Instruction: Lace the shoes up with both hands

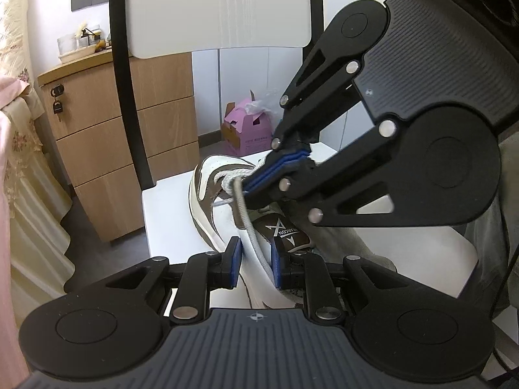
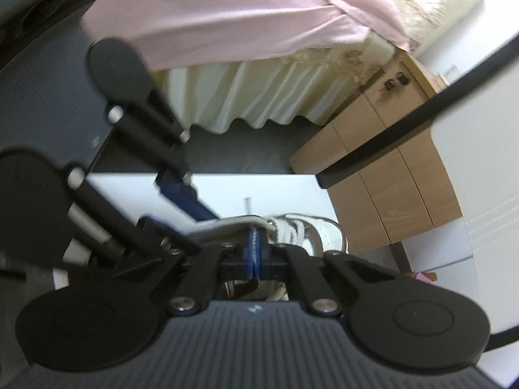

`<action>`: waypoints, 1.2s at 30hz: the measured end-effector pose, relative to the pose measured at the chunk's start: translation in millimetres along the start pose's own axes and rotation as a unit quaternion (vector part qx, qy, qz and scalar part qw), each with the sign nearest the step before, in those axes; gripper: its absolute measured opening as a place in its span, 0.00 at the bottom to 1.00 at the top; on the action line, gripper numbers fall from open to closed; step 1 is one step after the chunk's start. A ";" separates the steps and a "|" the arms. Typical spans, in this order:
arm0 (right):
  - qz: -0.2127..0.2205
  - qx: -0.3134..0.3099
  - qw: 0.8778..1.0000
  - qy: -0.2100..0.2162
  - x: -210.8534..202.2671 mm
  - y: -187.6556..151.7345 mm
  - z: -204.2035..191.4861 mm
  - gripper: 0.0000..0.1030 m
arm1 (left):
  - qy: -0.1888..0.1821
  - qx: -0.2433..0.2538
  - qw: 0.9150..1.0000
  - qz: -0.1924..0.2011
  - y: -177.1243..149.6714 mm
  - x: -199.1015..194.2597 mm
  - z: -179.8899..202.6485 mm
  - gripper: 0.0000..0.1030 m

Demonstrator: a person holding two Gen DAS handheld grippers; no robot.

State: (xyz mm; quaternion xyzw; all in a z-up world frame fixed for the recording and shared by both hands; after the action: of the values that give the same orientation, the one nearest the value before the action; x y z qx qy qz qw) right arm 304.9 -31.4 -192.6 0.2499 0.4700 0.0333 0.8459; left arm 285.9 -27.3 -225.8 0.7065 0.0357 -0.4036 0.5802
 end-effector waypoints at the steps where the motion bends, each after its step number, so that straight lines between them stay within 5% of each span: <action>1: 0.004 0.013 1.000 -0.001 0.9 1.5 1.2 0.02 | -0.001 -0.002 1.000 0.000 0.0 0.3 -0.7 0.20; 10: 0.013 0.034 0.999 -0.004 -0.6 -1.9 1.2 0.06 | -0.003 -0.003 1.000 0.002 0.8 1.0 -1.5 0.20; 14: 0.007 0.021 1.000 -0.003 -0.7 -4.3 1.8 0.26 | -0.003 -0.004 1.000 0.002 0.6 1.5 -2.8 0.20; 16: 0.005 0.014 1.000 -0.001 -2.6 -5.6 1.9 0.27 | 0.000 -0.005 1.000 0.002 1.5 1.5 3.1 0.20; 22: 0.004 0.011 1.000 0.014 -14.1 -4.7 8.6 0.28 | 0.000 -0.008 1.000 0.002 4.4 3.4 -1.7 0.20; 29: 0.052 0.128 0.988 0.073 -25.0 23.4 43.5 0.28 | -0.002 -0.007 1.000 0.002 4.9 4.5 -2.3 0.20; 36: -0.015 0.116 0.984 0.134 16.4 20.5 30.0 0.20 | -0.003 -0.001 1.000 -0.001 4.8 6.2 -1.8 0.20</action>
State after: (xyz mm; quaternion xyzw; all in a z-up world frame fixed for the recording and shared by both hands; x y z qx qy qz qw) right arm 342.1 -20.5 -183.1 0.3324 0.5838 -0.0008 0.7407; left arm 293.5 -29.9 -225.8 0.7049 0.0351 -0.4063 0.5804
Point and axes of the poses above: each gripper's, at about its wrist camera, not at the fingertips, and x roughly the way its jaws point, z to its right, y to its top, the point moved 10 cm from there along x, roughly the way its jaws point, and after that the axes turned 1 degree about z, right-handed, at the moved point
